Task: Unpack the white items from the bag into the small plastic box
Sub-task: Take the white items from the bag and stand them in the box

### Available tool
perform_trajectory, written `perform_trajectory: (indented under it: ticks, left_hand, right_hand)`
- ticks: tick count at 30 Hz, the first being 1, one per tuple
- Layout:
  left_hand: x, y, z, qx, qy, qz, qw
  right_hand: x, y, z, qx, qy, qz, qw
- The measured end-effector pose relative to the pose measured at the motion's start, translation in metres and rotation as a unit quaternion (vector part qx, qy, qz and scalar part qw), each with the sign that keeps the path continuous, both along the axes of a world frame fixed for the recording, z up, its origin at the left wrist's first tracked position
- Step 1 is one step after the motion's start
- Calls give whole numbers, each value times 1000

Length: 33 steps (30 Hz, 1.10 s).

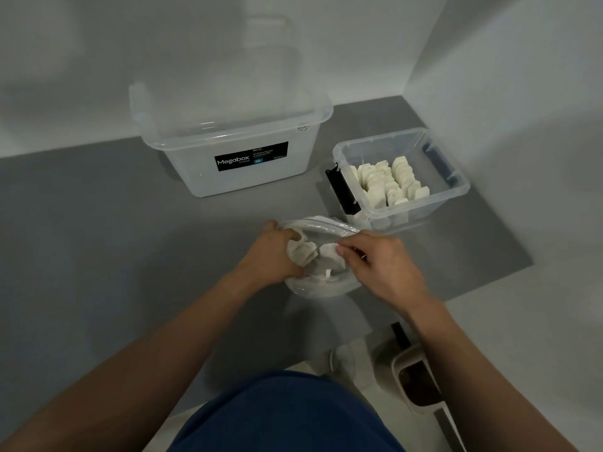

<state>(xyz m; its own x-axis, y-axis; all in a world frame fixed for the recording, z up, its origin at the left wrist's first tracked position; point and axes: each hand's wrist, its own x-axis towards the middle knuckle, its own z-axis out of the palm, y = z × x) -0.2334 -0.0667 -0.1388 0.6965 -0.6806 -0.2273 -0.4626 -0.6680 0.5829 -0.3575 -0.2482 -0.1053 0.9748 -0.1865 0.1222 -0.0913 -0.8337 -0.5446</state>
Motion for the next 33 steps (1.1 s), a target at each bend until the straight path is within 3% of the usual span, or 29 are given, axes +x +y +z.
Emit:
perform_trajectory:
  ticks: [8,14,20,26,33]
  left_hand:
    - [2,-5,6,-14,52,78,995]
    - [-3,-11,2,-30,51,124,990]
    - [-7,-14,-4,-33,58,175,982]
    - [-9,-15,4,-15,60,192,979]
    - [-11,-16,1,6,48,191,980]
  right_hand:
    - [-3,-48,82,112,-92,-71,987]
    - [39,-109,97,89,-116,-103,984]
    - [89,-160,61,61,75,-62,993]
    - [116,-174,30,-11,240,24,970]
    - [127,-177,11,-151,255,45,954]
